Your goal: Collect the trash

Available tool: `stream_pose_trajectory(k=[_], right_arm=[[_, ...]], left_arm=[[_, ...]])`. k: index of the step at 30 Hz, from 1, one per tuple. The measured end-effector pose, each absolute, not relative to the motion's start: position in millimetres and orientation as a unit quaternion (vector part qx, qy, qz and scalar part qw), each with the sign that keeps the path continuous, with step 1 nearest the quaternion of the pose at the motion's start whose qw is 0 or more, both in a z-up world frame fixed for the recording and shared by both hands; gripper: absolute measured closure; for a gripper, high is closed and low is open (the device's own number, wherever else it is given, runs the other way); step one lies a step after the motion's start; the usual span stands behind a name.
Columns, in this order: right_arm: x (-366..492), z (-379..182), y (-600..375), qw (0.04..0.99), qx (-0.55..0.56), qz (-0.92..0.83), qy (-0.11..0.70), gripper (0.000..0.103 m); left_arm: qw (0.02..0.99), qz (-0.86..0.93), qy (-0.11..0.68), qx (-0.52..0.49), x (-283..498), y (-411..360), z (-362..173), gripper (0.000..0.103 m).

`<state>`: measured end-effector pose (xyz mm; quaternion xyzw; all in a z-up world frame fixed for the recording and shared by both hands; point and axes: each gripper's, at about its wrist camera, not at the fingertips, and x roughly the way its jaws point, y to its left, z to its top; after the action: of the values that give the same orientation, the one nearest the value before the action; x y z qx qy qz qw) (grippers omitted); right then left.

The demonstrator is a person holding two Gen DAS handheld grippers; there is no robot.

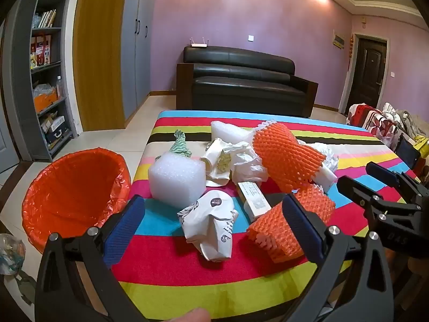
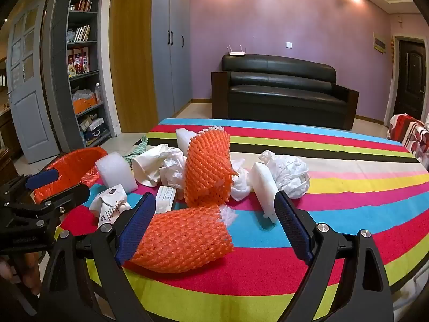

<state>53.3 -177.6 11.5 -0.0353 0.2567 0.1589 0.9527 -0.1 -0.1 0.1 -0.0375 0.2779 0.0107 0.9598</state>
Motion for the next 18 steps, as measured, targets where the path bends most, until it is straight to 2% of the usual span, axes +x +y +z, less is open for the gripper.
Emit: stream_pose_trajectory(k=[18], right_arm=[[54.8, 12.8, -179.5, 0.952, -0.029, 0.159, 0.259, 0.019]], left_arm=[[0.959, 0.011, 0.28, -0.042, 1.7, 2.6, 5.0, 0.004]])
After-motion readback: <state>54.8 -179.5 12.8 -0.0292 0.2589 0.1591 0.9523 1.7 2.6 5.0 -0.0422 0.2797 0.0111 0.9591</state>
